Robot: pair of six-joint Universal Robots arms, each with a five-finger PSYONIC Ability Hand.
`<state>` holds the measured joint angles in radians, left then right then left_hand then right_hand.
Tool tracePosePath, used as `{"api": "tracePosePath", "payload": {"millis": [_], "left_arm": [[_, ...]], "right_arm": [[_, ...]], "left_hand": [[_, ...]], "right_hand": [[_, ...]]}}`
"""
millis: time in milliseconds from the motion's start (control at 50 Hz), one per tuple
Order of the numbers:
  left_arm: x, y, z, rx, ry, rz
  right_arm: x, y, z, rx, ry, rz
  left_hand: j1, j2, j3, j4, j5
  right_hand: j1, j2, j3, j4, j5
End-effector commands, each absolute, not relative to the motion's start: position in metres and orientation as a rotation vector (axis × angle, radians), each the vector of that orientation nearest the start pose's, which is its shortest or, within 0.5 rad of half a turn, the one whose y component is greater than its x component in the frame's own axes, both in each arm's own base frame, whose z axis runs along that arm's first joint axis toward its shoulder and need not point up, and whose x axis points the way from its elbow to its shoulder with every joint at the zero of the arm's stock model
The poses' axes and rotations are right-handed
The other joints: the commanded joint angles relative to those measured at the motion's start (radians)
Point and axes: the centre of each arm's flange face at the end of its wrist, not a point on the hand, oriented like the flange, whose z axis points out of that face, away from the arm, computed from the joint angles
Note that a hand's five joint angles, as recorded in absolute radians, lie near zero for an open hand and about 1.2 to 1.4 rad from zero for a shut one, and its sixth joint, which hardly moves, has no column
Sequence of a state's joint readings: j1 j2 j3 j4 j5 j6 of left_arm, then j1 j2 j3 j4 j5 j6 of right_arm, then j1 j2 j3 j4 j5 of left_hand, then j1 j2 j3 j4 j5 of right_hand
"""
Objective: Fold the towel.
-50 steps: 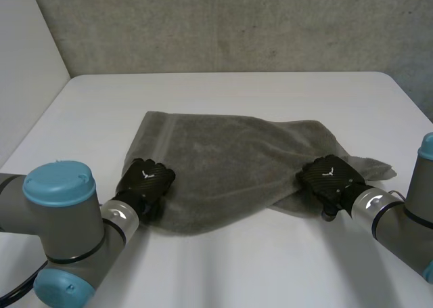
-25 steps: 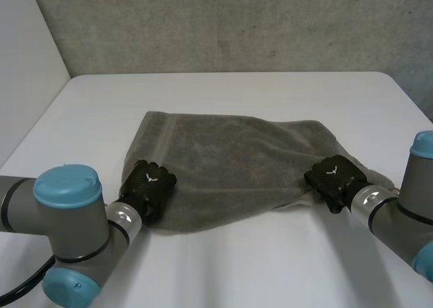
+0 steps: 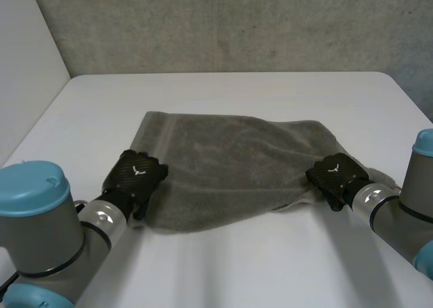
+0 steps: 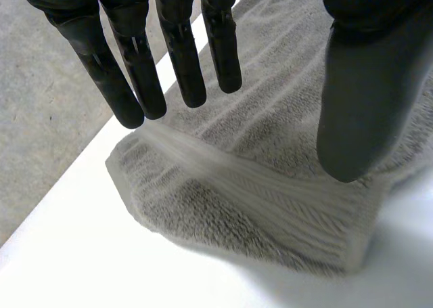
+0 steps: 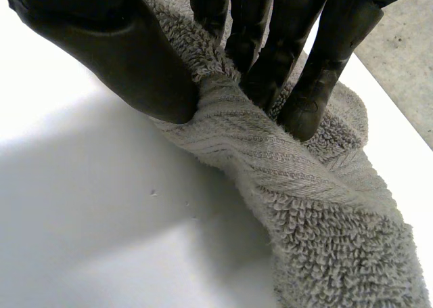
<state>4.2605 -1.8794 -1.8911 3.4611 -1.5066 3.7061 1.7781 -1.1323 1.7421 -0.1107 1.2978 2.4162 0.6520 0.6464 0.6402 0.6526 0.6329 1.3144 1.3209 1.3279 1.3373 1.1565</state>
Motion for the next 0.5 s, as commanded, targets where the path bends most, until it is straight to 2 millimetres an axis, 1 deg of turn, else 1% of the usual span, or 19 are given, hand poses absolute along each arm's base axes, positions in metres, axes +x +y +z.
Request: {"api": "tracePosePath", "payload": {"millis": [20, 140, 180, 280, 460, 500], "left_arm": [[-0.244, -0.212, 0.138, 1.267, 2.228, -1.766], [-0.243, -0.214, 0.132, 1.276, 2.251, -1.746], [-0.244, -0.215, 0.126, 1.296, 2.273, -1.73], [-0.245, -0.215, 0.119, 1.315, 2.29, -1.706], [-0.246, -0.218, 0.121, 1.306, 2.28, -1.723], [-0.247, -0.222, 0.123, 1.297, 2.267, -1.744]], "right_arm": [[0.217, -0.277, 0.133, -1.41, 2.32, -1.649], [0.216, -0.277, 0.133, -1.409, 2.322, -1.647], [0.216, -0.277, 0.133, -1.409, 2.321, -1.65], [0.216, -0.277, 0.134, -1.409, 2.32, -1.654], [0.216, -0.277, 0.133, -1.411, 2.319, -1.65], [0.217, -0.277, 0.133, -1.413, 2.317, -1.651]], "left_hand": [[-0.048, -0.042, -0.036, -0.049, -0.204], [-0.051, -0.045, -0.039, -0.052, -0.206], [-0.051, -0.045, -0.039, -0.052, -0.206], [-0.054, -0.048, -0.042, -0.054, -0.209], [-0.051, -0.045, -0.039, -0.052, -0.206], [-0.039, -0.034, -0.027, -0.04, -0.195]], "right_hand": [[0.082, 0.075, 0.068, 0.059, 0.065], [0.082, 0.075, 0.068, 0.059, 0.065], [0.082, 0.075, 0.068, 0.059, 0.065], [0.082, 0.075, 0.068, 0.059, 0.065], [0.082, 0.075, 0.068, 0.059, 0.065], [0.082, 0.075, 0.068, 0.059, 0.065]]}}
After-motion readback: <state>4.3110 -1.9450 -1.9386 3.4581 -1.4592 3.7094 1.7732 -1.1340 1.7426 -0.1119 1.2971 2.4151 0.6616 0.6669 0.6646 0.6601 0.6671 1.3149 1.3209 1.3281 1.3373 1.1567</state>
